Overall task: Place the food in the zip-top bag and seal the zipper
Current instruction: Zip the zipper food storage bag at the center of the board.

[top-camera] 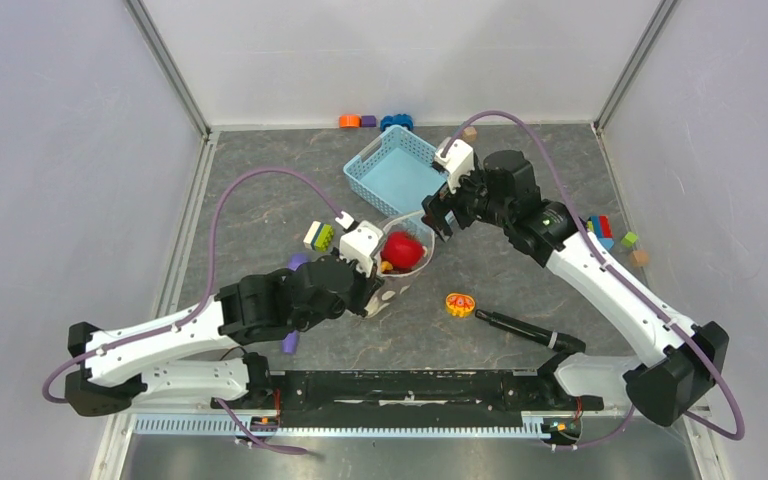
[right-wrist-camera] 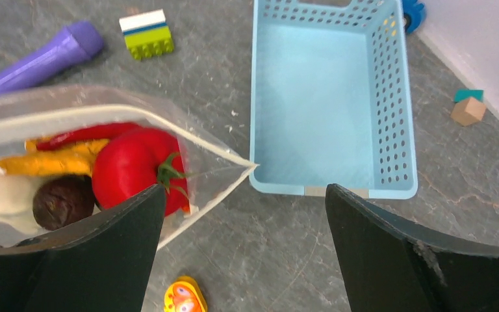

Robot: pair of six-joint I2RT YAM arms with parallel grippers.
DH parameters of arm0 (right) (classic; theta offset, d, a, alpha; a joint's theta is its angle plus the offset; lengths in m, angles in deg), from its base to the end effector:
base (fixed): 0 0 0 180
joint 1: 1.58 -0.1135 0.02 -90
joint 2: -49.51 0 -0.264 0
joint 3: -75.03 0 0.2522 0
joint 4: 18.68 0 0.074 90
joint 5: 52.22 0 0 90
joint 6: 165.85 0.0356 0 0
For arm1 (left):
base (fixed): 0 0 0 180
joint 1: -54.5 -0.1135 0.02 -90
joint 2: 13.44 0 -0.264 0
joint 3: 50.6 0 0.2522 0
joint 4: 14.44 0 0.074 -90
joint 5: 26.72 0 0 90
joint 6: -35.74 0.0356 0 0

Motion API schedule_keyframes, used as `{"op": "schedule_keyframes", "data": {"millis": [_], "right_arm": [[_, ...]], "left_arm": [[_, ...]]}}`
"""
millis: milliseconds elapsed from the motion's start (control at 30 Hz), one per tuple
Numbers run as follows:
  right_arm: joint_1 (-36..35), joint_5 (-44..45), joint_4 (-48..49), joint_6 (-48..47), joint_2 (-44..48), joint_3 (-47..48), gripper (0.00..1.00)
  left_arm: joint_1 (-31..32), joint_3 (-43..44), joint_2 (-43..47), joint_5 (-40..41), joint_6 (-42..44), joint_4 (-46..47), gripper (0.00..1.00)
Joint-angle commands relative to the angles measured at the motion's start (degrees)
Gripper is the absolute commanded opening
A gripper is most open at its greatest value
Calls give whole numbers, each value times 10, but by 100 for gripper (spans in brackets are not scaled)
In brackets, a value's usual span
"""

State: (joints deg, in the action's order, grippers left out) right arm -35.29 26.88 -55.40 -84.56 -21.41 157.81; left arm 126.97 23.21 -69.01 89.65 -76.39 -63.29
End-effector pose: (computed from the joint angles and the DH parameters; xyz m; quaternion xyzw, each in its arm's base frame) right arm 0.2287 0.1607 0.3690 -0.3512 0.7636 0.1941 0.5059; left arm 0.0757 -0.1873 0.3563 0.2574 0.8135 -0.2201 0.4727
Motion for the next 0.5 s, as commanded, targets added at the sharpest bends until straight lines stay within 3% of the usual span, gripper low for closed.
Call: {"op": "schedule_keyframes", "data": {"millis": [0,200,300,467], "right_arm": [[1,-37,-31,-63,-14,22,98],[0,-156,-6,-76,-60,47,98],[1,-232,-20,-146,-89,61,98],[1,-283,-75,-279,-136,89,98]], "left_arm": [[1,-11,27,-11,41,27,2],[0,-26,46,-38,60,28,2],[0,-30,55,-62,70,28,2],[0,-35,69,-65,86,25,2]]}}
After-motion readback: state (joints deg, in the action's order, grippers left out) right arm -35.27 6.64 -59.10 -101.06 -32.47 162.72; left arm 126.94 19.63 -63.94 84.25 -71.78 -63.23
